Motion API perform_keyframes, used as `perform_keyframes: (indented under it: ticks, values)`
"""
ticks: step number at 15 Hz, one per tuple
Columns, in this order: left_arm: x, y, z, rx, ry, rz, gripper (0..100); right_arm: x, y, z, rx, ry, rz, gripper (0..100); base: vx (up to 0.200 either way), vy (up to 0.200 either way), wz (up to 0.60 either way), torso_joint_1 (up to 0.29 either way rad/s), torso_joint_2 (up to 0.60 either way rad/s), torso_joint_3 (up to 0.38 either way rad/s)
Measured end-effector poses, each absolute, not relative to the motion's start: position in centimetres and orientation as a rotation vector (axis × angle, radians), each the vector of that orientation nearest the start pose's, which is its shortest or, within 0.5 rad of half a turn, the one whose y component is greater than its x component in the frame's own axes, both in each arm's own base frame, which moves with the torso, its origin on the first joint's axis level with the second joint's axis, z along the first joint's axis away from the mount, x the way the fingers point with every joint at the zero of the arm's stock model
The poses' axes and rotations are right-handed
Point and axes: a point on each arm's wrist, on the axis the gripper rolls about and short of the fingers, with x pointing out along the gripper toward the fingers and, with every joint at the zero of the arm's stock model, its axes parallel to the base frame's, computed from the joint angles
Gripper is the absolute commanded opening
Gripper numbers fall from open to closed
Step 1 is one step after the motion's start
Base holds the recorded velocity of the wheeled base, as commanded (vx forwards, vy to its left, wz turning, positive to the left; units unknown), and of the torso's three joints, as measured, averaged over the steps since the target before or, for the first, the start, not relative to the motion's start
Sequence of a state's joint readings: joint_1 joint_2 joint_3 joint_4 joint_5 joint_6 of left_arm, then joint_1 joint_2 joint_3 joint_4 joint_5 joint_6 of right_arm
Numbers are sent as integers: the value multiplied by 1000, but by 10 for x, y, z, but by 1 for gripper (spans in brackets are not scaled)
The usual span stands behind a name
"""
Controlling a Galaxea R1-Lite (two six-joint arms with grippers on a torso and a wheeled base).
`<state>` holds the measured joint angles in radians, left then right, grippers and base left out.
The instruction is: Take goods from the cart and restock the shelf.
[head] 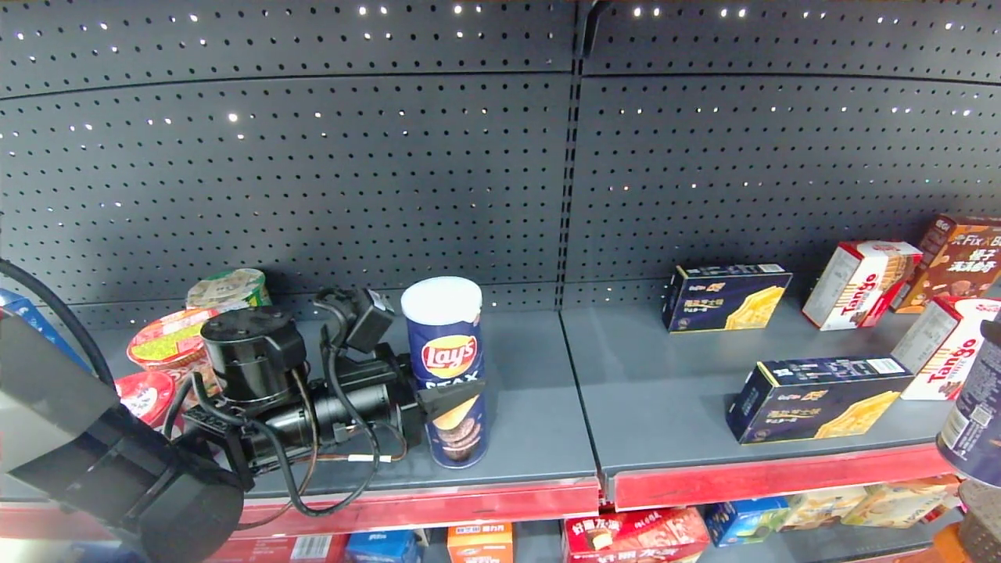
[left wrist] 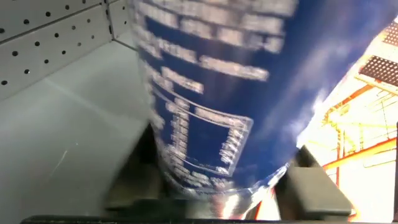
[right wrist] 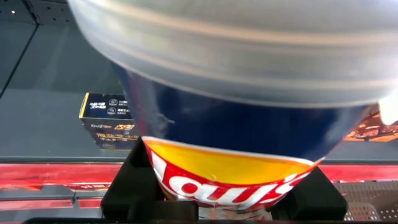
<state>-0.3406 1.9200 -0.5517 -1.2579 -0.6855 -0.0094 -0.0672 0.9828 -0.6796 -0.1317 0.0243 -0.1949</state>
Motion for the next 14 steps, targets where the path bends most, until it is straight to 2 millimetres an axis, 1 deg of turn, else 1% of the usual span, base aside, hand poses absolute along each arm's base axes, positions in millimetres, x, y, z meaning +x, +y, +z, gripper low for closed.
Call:
perform_keyframes:
  ticks: [3,8,11,14]
  values:
    - [286,-118,120,-23,74,-1017,100,123,-8,252,-187,175,-26,0,0,0,0,0,0,0]
    - [281,-115,116,-26,88,-1013,100,123,-8,252,-186,174,-27,0,0,0,0,0,0,0]
    - [272,-110,116,-28,97,-1007,100,123,-8,251,-186,176,-26,0,0,0,0,0,0,0]
    - [262,-100,120,-21,60,-989,100,122,-8,250,-186,178,-26,0,0,0,0,0,0,0]
